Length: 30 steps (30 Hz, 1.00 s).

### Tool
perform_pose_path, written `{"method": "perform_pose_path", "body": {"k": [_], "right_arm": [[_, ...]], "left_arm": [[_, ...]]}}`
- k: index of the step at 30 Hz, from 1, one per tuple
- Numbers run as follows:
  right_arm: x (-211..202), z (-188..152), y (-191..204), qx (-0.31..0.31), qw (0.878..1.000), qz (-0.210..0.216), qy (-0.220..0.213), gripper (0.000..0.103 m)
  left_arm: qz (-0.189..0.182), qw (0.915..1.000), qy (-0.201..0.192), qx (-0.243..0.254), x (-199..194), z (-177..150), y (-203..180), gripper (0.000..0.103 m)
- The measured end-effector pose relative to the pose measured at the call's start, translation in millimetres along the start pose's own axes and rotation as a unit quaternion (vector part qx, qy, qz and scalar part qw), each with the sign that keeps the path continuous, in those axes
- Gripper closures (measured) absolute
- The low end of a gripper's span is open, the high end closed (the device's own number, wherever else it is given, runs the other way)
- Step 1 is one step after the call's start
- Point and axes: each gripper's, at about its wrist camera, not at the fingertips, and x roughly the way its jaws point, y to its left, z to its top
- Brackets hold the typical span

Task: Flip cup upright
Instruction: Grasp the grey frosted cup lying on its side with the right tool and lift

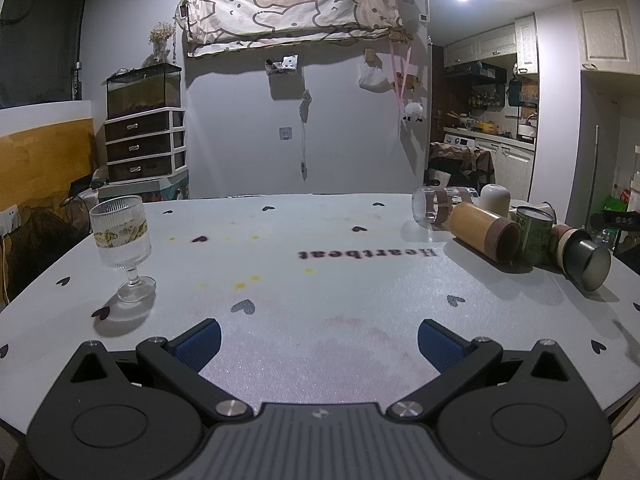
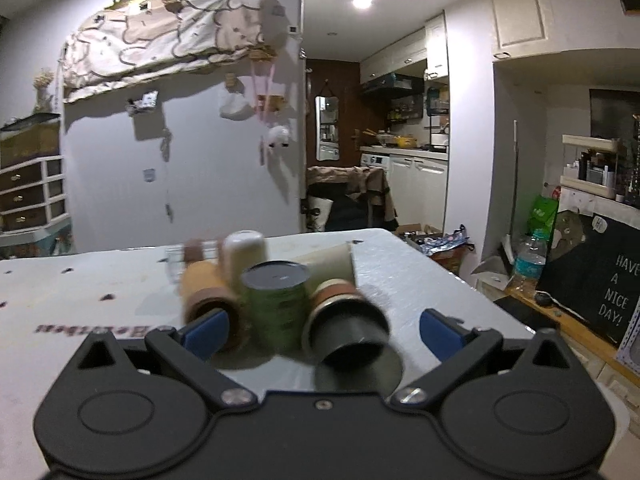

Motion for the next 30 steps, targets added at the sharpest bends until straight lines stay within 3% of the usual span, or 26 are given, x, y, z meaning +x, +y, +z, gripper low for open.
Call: {"method": "perform_pose_path", "body": {"k": [7, 14, 16, 25, 30], "right_arm": [[61, -19, -20, 0.014, 0.998, -0.014, 0.055, 0.001], [76, -32, -12, -0.009, 0.996, -0.02, 0.086, 0.015], [73, -34, -12, -0.007, 0.996, -0.015, 0.083, 0.025], [21, -50, -5, -0.016, 0.995, -0.032, 0.092, 0.026], [-24, -63, 3, -0.014, 0.995, -0.014, 0.097, 0.026]], "left_arm": [[0.002, 1.0, 0.0, 0.0, -1, -1, 2, 0.0], [0.002, 1.0, 0.0, 0.0, -1, 0, 2, 0.0], [0.002, 1.0, 0.0, 0.0, -1, 0, 2, 0.0], [-0.001, 1.0, 0.002, 0.0, -1, 1, 5, 0.0], [-0.001, 1.0, 0.003, 0.0, -1, 2, 5, 0.0]]}}
